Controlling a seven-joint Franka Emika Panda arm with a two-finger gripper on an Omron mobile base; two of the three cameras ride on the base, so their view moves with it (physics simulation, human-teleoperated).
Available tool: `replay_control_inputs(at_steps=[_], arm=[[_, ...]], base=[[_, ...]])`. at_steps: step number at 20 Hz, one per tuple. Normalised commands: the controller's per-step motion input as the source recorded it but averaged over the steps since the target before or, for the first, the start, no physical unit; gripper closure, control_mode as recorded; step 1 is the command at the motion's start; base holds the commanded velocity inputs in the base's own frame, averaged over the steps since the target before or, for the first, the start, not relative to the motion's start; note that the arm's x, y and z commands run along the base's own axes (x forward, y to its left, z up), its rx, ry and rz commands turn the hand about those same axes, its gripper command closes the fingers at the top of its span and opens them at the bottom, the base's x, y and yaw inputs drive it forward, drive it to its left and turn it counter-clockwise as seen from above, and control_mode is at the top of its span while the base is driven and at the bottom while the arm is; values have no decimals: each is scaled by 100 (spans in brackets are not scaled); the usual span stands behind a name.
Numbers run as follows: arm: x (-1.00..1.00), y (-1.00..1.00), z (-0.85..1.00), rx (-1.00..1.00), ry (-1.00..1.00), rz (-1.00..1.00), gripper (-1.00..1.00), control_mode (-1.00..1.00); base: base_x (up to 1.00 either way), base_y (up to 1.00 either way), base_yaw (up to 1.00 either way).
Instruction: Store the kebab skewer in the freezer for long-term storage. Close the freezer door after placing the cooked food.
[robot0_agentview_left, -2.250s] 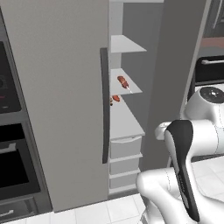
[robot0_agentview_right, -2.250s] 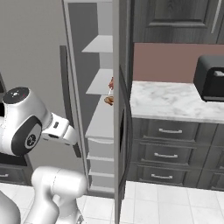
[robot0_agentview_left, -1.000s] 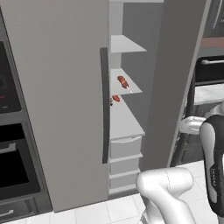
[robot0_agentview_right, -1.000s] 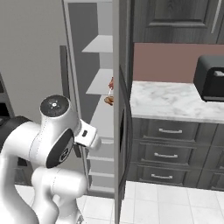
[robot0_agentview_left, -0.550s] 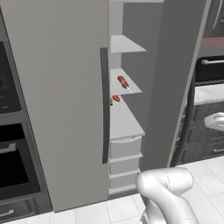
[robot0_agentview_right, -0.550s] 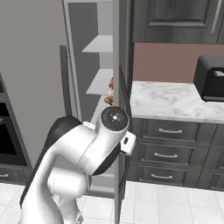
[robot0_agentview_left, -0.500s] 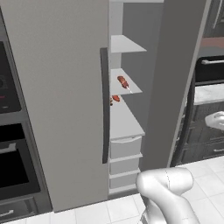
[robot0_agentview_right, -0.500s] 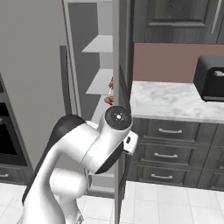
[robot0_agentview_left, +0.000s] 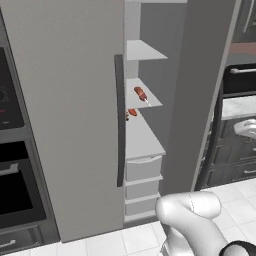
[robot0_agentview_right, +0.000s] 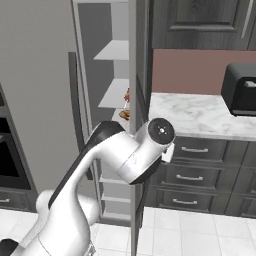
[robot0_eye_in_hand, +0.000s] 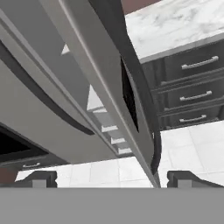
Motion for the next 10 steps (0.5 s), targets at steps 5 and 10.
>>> replay_control_inputs(at_steps=[5, 10], arm=[[54, -39, -13, 0, -30, 22, -100, -100], [54, -34, -15, 0, -33, 26, -100, -100]], base=[[0, 0, 0], [0, 0, 0]])
